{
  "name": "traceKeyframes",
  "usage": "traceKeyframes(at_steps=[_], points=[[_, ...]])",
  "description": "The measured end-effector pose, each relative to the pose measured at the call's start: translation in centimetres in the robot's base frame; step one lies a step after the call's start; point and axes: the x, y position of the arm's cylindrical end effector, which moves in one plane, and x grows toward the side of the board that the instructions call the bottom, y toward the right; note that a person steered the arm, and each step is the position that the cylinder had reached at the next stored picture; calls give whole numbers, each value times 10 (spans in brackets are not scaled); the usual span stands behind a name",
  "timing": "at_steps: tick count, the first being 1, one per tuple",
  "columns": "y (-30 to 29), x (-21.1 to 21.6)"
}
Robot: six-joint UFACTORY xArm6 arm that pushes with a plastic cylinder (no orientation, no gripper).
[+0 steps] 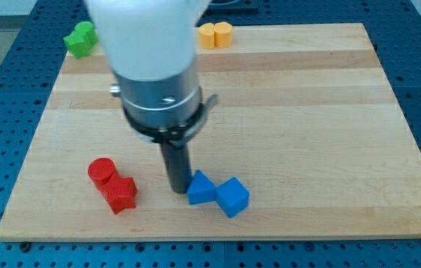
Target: Place the green blocks diagonal to each other
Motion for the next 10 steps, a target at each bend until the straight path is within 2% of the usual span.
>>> traceKeyframes(at_steps=[1,2,3,4,5,6,8,9,10], points=[[10,-9],[3,-65],[-36,-123],[-118,-144],[-222,-143],[-259,-149],[-259,-167],[-259,-223],[-259,-226]])
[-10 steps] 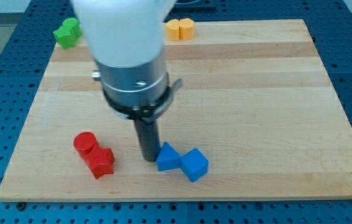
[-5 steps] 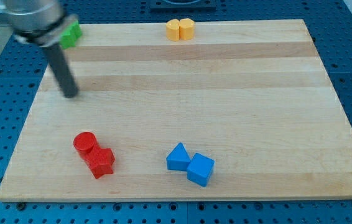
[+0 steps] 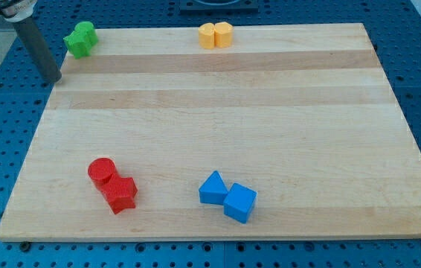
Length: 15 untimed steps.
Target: Place the green blocks diagonal to each other
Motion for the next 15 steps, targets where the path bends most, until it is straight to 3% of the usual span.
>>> traceKeyframes(at_steps=[1,4,6,7,10,11,12,14,15], points=[[3,-37],[0,-43],[15,-93],[48,-75],[0,-65],[0,-119],[0,-138],[30,-133],[32,-87]])
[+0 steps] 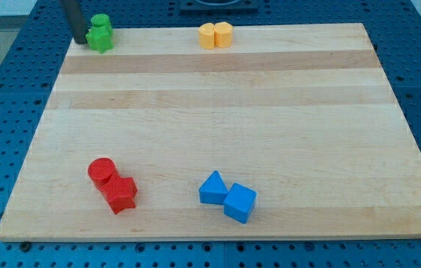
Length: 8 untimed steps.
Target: Place the green blocks diagonal to each other
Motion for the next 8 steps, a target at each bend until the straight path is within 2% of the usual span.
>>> traceKeyframes(at_steps=[1,2,4,5,6,7,8], points=[[-3,15],[-31,-5],[-31,-50],[-24,-51],[50,-51],[80,-37],[76,-15]])
